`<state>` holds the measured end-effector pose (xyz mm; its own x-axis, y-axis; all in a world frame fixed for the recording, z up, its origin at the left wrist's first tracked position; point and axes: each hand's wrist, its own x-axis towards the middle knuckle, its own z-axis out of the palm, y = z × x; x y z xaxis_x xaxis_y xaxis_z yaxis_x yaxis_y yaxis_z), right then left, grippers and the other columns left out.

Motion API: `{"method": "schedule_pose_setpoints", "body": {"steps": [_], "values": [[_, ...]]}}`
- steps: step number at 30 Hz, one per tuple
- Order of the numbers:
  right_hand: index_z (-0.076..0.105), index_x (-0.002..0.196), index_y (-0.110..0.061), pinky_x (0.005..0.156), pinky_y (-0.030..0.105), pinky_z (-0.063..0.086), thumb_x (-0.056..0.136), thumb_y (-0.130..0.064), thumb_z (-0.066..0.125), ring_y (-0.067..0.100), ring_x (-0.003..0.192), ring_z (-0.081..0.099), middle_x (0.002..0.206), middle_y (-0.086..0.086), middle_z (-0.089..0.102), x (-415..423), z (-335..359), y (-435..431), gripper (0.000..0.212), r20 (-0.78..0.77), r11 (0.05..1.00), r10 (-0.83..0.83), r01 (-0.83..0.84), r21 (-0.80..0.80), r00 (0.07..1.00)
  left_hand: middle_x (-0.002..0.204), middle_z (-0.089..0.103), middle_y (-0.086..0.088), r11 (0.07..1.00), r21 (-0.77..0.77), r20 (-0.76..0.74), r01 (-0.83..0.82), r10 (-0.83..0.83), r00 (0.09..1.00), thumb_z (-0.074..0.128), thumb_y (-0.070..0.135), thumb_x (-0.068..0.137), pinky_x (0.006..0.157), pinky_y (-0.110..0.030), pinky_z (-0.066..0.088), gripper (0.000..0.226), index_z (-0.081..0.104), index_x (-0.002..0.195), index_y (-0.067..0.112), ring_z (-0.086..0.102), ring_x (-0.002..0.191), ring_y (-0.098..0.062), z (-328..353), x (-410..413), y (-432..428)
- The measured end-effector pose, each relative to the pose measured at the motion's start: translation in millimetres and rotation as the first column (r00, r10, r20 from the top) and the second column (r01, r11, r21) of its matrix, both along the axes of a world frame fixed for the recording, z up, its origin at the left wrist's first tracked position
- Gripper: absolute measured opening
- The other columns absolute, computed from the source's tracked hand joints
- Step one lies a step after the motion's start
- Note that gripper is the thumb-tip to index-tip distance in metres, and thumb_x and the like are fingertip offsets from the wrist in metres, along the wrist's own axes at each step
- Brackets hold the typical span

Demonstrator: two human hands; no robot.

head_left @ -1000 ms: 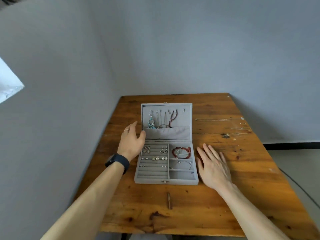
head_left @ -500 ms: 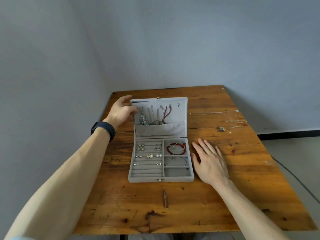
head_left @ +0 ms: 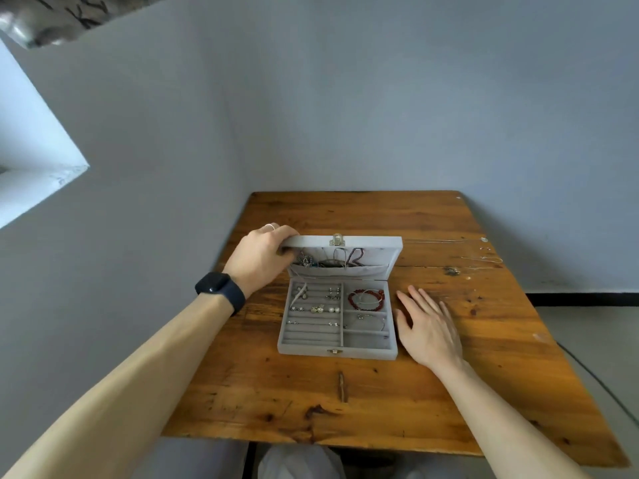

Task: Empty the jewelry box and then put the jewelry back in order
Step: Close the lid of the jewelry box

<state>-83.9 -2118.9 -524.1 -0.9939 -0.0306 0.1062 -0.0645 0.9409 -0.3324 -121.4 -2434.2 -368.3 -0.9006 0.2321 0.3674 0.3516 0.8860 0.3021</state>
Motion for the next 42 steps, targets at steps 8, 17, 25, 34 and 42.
{"method": "schedule_pose_setpoints", "body": {"steps": [8, 17, 25, 34, 42], "values": [[0.050, 0.144, -0.037, 0.119, 0.048, 0.024, 0.092, -0.076, 0.006, 0.027, 0.145, 0.037, 0.154, -0.004, 0.045, 20, 47, -19, 0.079, 0.250, 0.691, -0.174, 0.299, -0.658, 0.952, 0.092, 0.073, -0.007, 0.951, -0.306, -0.136, 0.054, -0.100, 0.986, 0.077, 0.004, 0.079, 0.059, -0.038, 0.057, 0.031, 0.072, 0.110, 0.010, 0.067, 0.065, -0.033, -21, 66, 0], [0.036, 0.152, -0.035, 0.110, 0.037, 0.034, 0.093, -0.073, 0.038, 0.021, 0.142, 0.040, 0.155, -0.005, 0.043, 69, 35, -61, 0.071, 0.147, 0.615, -0.149, 0.207, -0.761, 0.978, 0.098, 0.074, -0.013, 0.831, -0.551, -0.288, 0.078, -0.277, 0.917, 0.078, -0.007, 0.065, 0.065, -0.034, 0.057, 0.045, 0.072, 0.109, 0.000, 0.073, 0.087, -0.025, -63, 96, 1], [0.034, 0.155, -0.025, 0.102, 0.024, 0.032, 0.102, -0.053, 0.041, 0.024, 0.140, 0.044, 0.155, 0.000, 0.044, 81, 27, -70, 0.061, 0.102, 0.665, -0.205, 0.215, -0.716, 0.973, 0.128, 0.066, -0.016, 0.743, -0.665, -0.066, 0.083, -0.169, 0.983, 0.083, 0.006, 0.072, 0.082, -0.035, 0.058, 0.067, 0.059, 0.135, 0.002, 0.068, 0.111, -0.027, -66, 101, 9], [0.032, 0.156, -0.024, 0.099, 0.032, 0.046, 0.104, -0.043, 0.041, 0.029, 0.129, 0.057, 0.148, 0.007, 0.053, 91, 23, -78, 0.056, 0.023, 0.751, -0.270, 0.226, -0.621, 0.962, 0.162, 0.020, -0.021, 0.705, -0.703, 0.069, 0.099, -0.071, 0.995, 0.052, 0.005, 0.097, 0.115, -0.041, 0.036, 0.075, 0.006, 0.157, 0.002, 0.028, 0.147, -0.033, -77, 101, 13], [0.032, 0.156, -0.022, 0.087, 0.023, 0.038, 0.104, -0.043, 0.042, 0.029, 0.126, 0.058, 0.145, 0.009, 0.056, 90, 17, -77, 0.056, 0.006, 0.774, -0.260, 0.212, -0.597, 0.966, 0.162, 0.019, -0.022, 0.710, -0.698, 0.112, 0.096, -0.023, 0.993, 0.054, 0.008, 0.096, 0.117, -0.043, 0.033, 0.078, 0.006, 0.157, 0.001, 0.026, 0.148, -0.036, -79, 103, 20]]}}
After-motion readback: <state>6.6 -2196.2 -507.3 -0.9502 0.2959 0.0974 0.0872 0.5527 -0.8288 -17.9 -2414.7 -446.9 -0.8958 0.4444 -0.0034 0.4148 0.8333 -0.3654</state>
